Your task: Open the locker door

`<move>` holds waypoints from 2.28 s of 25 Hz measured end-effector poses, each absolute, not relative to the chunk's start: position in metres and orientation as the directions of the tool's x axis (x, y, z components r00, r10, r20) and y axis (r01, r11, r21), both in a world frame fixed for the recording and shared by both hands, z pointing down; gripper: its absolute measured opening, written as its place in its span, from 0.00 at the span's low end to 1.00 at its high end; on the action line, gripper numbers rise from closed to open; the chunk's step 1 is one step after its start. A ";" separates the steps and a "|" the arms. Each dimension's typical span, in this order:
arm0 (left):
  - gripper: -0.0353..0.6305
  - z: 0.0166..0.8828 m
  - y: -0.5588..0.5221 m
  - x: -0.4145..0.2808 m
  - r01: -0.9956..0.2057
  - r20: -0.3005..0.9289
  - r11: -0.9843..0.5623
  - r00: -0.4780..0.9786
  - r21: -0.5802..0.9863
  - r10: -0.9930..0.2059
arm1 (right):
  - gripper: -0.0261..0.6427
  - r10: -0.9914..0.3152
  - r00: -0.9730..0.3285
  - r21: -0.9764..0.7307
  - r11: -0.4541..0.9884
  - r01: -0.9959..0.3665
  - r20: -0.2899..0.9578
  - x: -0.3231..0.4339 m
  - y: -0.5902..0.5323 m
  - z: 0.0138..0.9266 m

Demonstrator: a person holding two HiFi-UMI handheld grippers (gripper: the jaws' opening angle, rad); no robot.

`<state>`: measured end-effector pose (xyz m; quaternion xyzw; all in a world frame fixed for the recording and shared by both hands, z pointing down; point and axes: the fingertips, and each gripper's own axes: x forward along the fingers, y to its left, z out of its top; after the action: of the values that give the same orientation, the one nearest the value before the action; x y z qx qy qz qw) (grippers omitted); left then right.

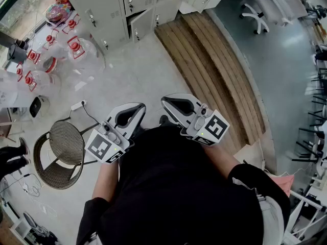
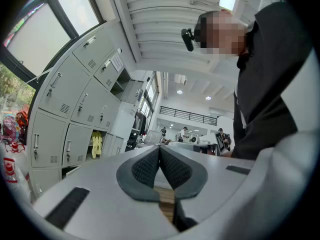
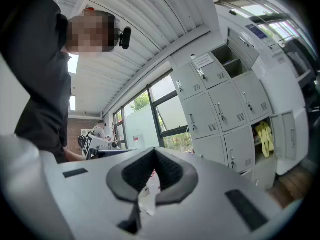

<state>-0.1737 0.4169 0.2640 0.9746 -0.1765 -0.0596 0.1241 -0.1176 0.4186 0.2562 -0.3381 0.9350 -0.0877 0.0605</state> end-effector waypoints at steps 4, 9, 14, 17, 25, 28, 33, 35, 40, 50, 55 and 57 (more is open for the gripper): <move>0.07 0.267 0.416 -0.171 -0.336 -0.070 -0.907 0.929 0.256 -0.364 | 0.05 -0.633 -0.771 -0.217 0.764 -0.608 -0.069 -0.118 0.421 0.259; 0.07 0.269 0.424 -0.152 -0.321 -0.067 -0.909 0.935 0.267 -0.349 | 0.06 -0.646 -0.758 -0.229 0.754 -0.616 -0.090 -0.102 0.426 0.259; 0.07 0.271 0.432 -0.122 -0.307 -0.038 -0.912 0.944 0.274 -0.329 | 0.06 -0.667 -0.733 -0.254 0.738 -0.626 -0.132 -0.073 0.430 0.254; 0.07 0.271 0.437 -0.102 -0.298 -0.020 -0.912 0.949 0.283 -0.316 | 0.06 -0.662 -0.737 -0.253 0.742 -0.620 -0.136 -0.055 0.437 0.252; 0.07 0.292 0.448 -0.042 -0.285 0.045 -0.911 0.958 0.298 -0.285 | 0.06 -0.660 -0.740 -0.308 0.736 -0.603 -0.129 -0.006 0.449 0.280; 0.07 0.295 0.450 -0.031 -0.281 0.066 -0.914 0.959 0.292 -0.274 | 0.06 -0.654 -0.742 -0.336 0.739 -0.585 -0.147 0.001 0.451 0.285; 0.07 0.296 0.441 -0.028 -0.312 0.081 -0.902 0.950 0.299 -0.302 | 0.06 -0.638 -0.751 -0.358 0.750 -0.557 -0.168 0.003 0.444 0.288; 0.07 0.298 0.435 -0.028 -0.321 0.088 -0.899 0.947 0.296 -0.309 | 0.06 -0.638 -0.749 -0.357 0.751 -0.556 -0.176 0.005 0.436 0.287; 0.07 0.299 0.421 -0.027 -0.334 0.074 -0.890 0.942 0.310 -0.328 | 0.06 -0.637 -0.750 -0.354 0.752 -0.555 -0.178 0.010 0.419 0.285; 0.07 0.289 0.401 -0.028 -0.294 0.045 -0.912 0.955 0.285 -0.294 | 0.06 -0.681 -0.708 -0.338 0.722 -0.604 -0.188 0.016 0.408 0.277; 0.07 0.298 0.380 -0.035 -0.289 0.038 -0.907 0.956 0.306 -0.291 | 0.06 -0.690 -0.705 -0.351 0.709 -0.611 -0.166 0.007 0.393 0.286; 0.07 0.302 0.364 -0.041 -0.293 0.032 -0.899 0.953 0.325 -0.300 | 0.06 -0.687 -0.711 -0.349 0.710 -0.612 -0.151 0.004 0.378 0.289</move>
<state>-0.0408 0.3643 0.3018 0.9744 -0.1522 -0.0096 0.1652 0.0036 0.3783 0.2889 -0.3551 0.9145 -0.1381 0.1363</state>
